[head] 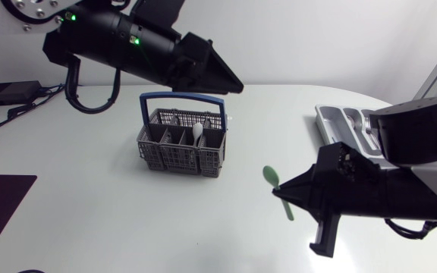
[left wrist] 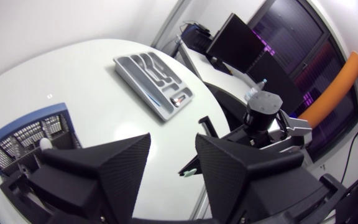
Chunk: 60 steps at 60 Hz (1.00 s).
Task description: Unload the cutlery basket into the drawer organizer.
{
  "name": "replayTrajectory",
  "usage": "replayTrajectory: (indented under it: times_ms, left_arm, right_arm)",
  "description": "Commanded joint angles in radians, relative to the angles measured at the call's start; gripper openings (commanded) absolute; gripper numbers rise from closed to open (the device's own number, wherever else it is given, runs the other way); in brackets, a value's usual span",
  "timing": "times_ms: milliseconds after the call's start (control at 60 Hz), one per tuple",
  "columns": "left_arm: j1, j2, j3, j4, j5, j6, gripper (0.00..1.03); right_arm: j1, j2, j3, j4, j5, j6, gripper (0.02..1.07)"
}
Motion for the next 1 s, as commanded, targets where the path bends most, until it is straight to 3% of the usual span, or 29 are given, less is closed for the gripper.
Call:
replayTrajectory:
  times_ms: [0,183,333,583,733,833,983]
  left_arm:
    - [0.021,-0.024,-0.019,0.036,-0.046,-0.026,0.57]
    - [0.02,-0.061,-0.169,0.164,-0.321,0.041,0.57]
    - [0.035,-0.059,-0.246,0.23,-0.414,0.103,0.57]
    - [0.058,-0.052,-0.352,0.343,-0.495,0.159,0.57]
    - [0.069,-0.05,-0.39,0.374,-0.497,0.173,0.57]
    - [0.076,-0.053,-0.404,0.378,-0.497,0.185,0.57]
    - [0.089,-0.052,-0.424,0.392,-0.497,0.213,0.57]
  right_arm:
    - [-0.109,0.007,-0.012,-0.009,0.011,-0.037,0.08]
    - [-0.429,0.16,0.069,0.033,-0.003,-0.048,0.08]
    - [-0.627,0.338,0.181,0.068,-0.003,0.012,0.08]
    - [-0.764,0.592,0.337,0.114,0.063,0.126,0.08]
    - [-0.804,0.647,0.373,0.136,0.083,0.138,0.08]
    - [-0.842,0.641,0.388,0.129,0.08,0.046,0.08]
    - [-0.926,0.653,0.459,-0.022,0.026,-0.212,0.08]
